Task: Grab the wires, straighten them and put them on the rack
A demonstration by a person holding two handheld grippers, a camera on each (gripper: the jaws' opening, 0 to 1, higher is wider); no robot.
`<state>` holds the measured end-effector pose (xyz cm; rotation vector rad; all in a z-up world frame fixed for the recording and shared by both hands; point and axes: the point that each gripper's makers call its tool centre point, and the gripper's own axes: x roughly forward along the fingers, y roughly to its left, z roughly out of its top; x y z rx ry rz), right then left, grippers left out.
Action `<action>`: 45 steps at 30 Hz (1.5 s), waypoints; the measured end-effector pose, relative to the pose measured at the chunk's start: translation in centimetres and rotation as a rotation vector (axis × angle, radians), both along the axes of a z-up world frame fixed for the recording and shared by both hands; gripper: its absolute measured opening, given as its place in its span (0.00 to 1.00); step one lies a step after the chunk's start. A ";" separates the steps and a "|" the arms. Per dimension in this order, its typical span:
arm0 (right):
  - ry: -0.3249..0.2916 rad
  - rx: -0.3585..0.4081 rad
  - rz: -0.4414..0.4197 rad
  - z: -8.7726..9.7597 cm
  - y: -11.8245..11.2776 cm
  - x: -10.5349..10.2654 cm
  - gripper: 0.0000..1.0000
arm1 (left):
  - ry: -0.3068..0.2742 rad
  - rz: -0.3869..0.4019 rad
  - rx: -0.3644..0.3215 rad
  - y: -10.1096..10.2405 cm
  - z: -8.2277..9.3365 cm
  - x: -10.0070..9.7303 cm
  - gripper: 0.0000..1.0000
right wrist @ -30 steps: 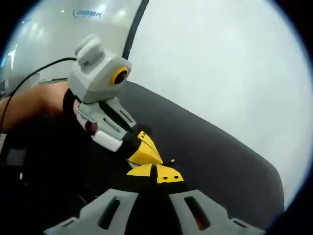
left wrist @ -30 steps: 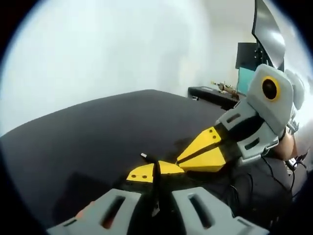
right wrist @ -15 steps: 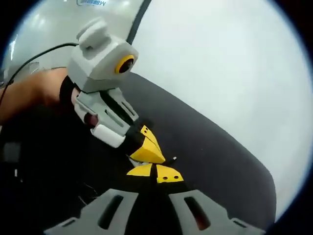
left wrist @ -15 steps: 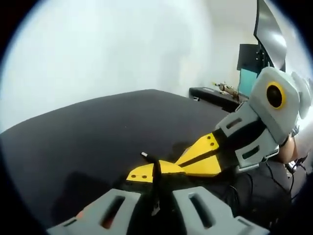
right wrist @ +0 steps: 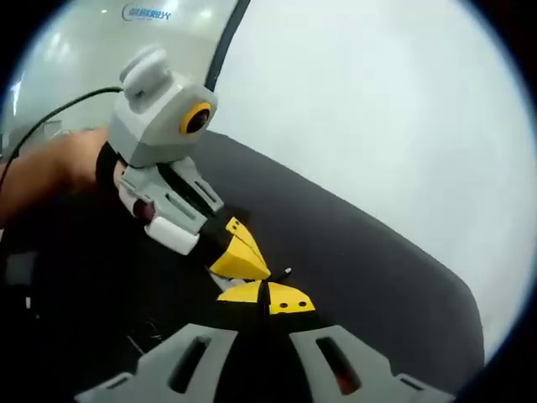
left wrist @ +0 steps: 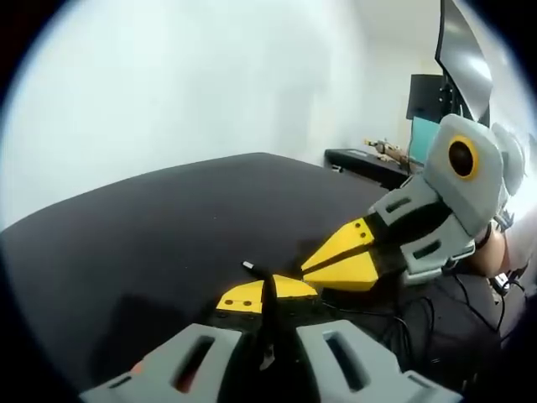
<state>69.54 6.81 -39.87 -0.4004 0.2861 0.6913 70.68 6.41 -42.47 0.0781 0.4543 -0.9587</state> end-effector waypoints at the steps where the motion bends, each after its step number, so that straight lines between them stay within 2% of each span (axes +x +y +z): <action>1: 0.007 -0.004 0.006 -0.4 0.0 -0.1 0.00 | 0.001 0.001 -0.001 0.0 0.0 0.0 0.05; 3: 0.013 -0.033 0.011 -1.1 0.2 -0.1 0.00 | 0.002 0.001 -0.003 0.0 0.0 0.0 0.05; 12: 0.010 -0.038 0.017 -0.9 0.4 -0.2 0.00 | -0.001 0.001 0.002 0.0 0.0 0.0 0.05; 16: -0.001 -0.057 0.032 -0.9 0.9 -0.3 0.00 | -0.029 -0.009 0.025 -0.1 0.0 -0.1 0.05; 17: 0.026 -0.032 0.040 -1.2 1.4 -0.6 0.00 | -0.026 -0.007 0.027 -0.1 0.0 -0.1 0.05; 18: 0.001 -0.063 0.036 -1.0 1.2 -0.4 0.00 | -0.033 -0.005 0.032 -0.1 0.0 0.0 0.05; 19: 0.005 -0.066 0.035 -0.8 1.1 -0.2 0.00 | -0.036 -0.007 0.032 -0.1 0.0 -0.1 0.05; 20: 0.018 -0.043 -0.011 -0.6 0.3 0.3 0.00 | -0.036 -0.007 0.032 -0.1 0.0 -0.1 0.05; 22: 0.071 0.129 0.005 0.4 0.3 0.4 0.00 | -0.031 -0.003 0.026 0.0 0.0 0.0 0.05; 23: 0.076 0.172 0.004 1.1 -0.1 0.6 0.00 | -0.028 -0.003 0.023 0.0 0.0 0.0 0.05; 25: 0.020 0.039 -0.026 0.6 -1.3 1.0 0.00 | -0.031 -0.006 0.028 0.0 0.0 0.0 0.05; 27: 0.079 0.055 0.006 -0.7 -0.2 0.4 0.00 | -0.029 -0.006 0.027 0.0 0.0 0.0 0.05; 31: 0.068 0.026 0.007 -1.2 0.1 0.2 0.00 | -0.030 -0.003 0.029 0.0 0.0 0.0 0.05; 37: 0.080 0.050 0.009 -1.2 0.2 0.2 0.00 | -0.031 -0.002 0.029 0.0 0.0 0.0 0.05; 45: 0.043 0.018 0.010 -1.2 0.5 0.5 0.00 | -0.034 -0.001 0.033 0.0 0.0 0.0 0.05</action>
